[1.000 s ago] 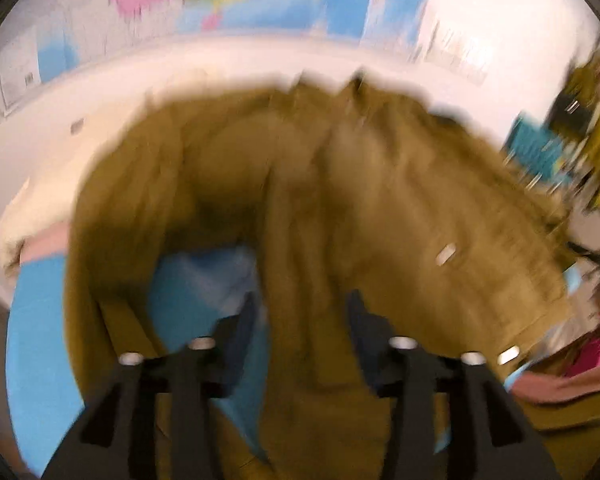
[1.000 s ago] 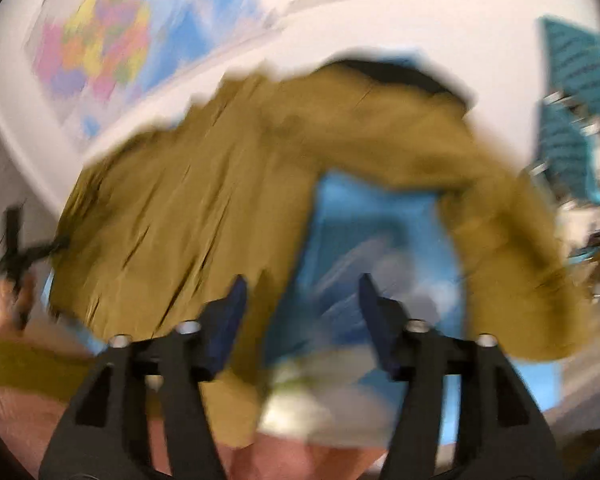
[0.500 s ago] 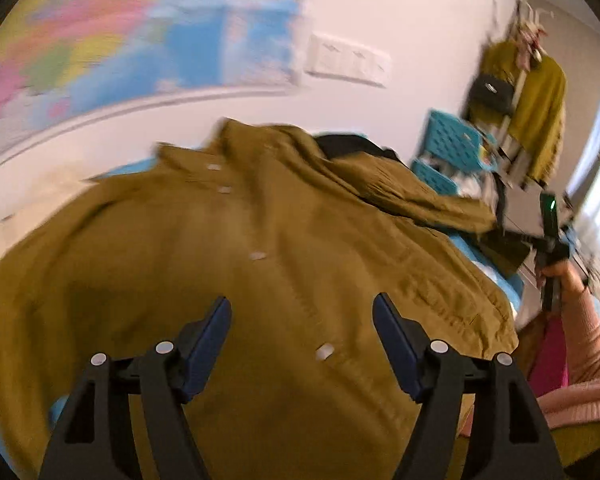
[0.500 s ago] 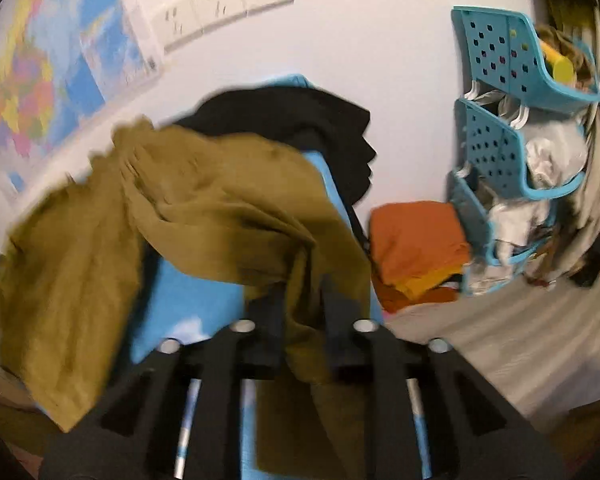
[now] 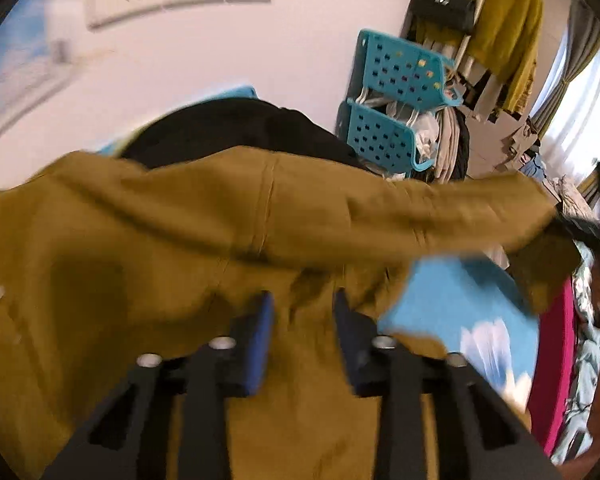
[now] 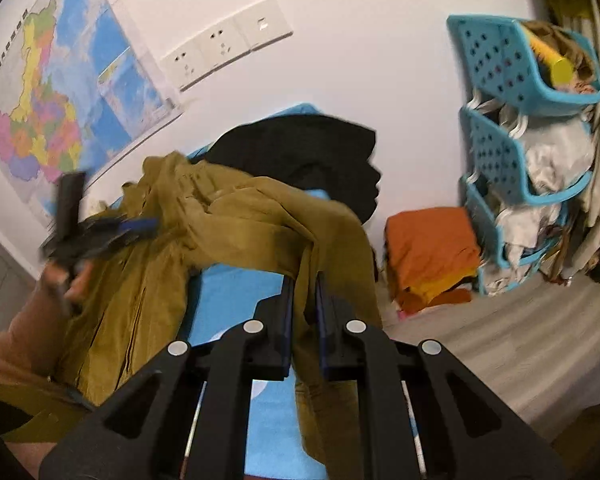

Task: Fold large clothes

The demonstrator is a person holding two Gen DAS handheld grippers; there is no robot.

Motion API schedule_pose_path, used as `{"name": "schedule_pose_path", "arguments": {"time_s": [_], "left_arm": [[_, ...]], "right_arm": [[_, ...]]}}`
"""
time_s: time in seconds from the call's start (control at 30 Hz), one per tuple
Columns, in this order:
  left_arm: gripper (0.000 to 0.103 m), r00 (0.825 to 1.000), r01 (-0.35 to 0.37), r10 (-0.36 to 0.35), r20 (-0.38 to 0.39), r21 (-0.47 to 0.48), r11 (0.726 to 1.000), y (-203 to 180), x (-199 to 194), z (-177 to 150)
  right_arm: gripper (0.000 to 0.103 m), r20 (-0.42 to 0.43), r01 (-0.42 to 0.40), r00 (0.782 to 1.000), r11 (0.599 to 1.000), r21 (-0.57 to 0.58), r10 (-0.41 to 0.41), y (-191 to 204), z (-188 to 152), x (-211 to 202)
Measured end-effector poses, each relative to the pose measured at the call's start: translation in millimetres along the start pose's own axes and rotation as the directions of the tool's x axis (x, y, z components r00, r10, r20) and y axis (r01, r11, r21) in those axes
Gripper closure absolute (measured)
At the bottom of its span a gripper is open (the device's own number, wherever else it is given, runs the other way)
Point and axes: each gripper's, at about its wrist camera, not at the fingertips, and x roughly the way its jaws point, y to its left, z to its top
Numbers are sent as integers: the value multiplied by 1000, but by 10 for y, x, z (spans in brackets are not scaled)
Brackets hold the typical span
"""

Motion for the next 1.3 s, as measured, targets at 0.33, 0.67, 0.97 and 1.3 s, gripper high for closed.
{"name": "schedule_pose_path", "arguments": {"time_s": [0.33,0.67,0.97,1.3], "left_arm": [[87,979,83,-67,190,-78,993,125,-41,865],[59,975,57,-36,218,-92,994,537,-648,379],[40,939,-41,102,328,-188,981,1160,-2046,-668],[24,953,-98,177,244,-304,948,1651,-2581,-1866]], "right_arm": [[93,-27,-265,963,934,-238,266,960,125,-270],[94,-180,-555,831,801,-225,526,1916,339,403],[94,-210,-772,635,609,-183,743,3102,745,1187],[92,-395,-706,644,708,24,655,3789,418,3063]]}}
